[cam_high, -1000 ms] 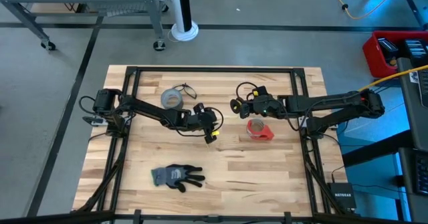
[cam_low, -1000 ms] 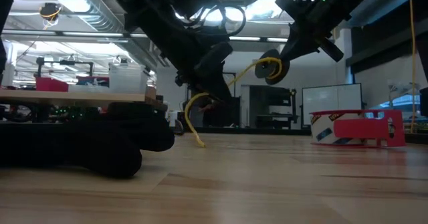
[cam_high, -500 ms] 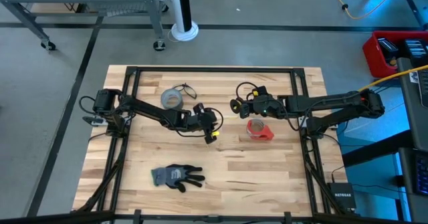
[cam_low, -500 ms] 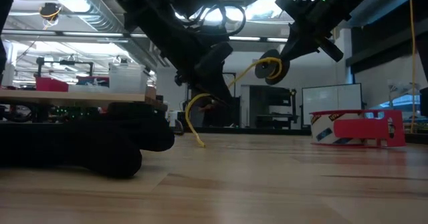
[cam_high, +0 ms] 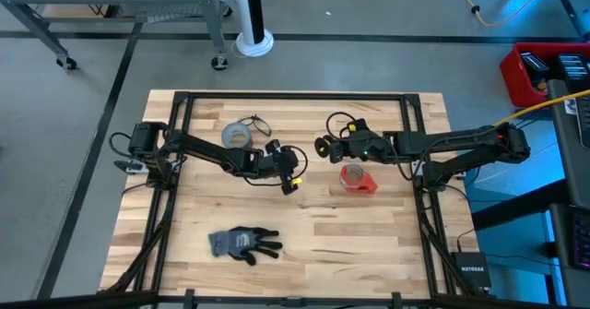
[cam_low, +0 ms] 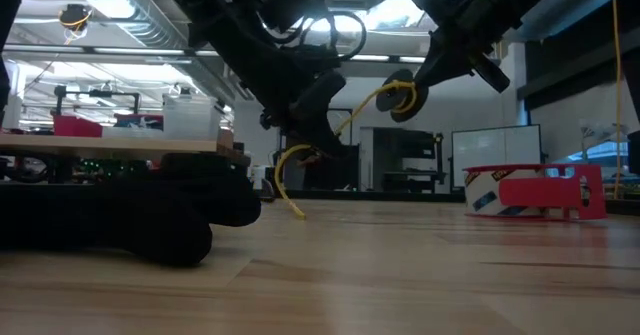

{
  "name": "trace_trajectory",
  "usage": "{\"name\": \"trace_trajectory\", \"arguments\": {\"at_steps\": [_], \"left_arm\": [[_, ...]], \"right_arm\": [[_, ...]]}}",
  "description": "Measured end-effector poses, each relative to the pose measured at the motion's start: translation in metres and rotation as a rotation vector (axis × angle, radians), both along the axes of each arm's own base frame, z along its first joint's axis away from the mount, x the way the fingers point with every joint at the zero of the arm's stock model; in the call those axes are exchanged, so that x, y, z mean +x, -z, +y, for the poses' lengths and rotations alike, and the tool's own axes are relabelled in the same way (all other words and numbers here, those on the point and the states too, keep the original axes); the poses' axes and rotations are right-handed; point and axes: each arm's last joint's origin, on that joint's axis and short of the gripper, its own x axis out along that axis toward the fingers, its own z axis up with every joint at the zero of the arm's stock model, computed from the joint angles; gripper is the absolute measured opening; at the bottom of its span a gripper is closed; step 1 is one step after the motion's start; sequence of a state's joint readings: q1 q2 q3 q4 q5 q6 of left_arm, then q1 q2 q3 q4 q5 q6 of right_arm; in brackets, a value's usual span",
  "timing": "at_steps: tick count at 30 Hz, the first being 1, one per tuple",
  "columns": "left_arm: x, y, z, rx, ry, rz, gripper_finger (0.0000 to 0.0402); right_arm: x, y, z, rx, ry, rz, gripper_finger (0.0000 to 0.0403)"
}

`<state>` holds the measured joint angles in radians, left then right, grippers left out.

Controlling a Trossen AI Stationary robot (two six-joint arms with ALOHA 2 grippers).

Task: Coil cords
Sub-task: Coil the yellow wire onto the spool

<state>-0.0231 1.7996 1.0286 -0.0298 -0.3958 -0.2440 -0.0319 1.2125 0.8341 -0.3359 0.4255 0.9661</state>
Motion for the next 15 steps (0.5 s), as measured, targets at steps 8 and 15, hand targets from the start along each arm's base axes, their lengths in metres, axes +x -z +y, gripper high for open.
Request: {"name": "trace_trajectory", "arguments": {"at_steps": [8, 15], "left_arm": [[-0.012, 0.012, 0.007, -0.015, -0.041, 0.121, 0.0001], [-0.020, 0.023, 0.024, -0.060, -0.062, 0.128, 0.0000]], "right_arm": [[0.001, 0.001, 0.002, 0.058, -0.063, -0.002, 0.0005], [0.002, 0.001, 0.006, 0.166, -0.157, -0.017, 0.0005]]}}
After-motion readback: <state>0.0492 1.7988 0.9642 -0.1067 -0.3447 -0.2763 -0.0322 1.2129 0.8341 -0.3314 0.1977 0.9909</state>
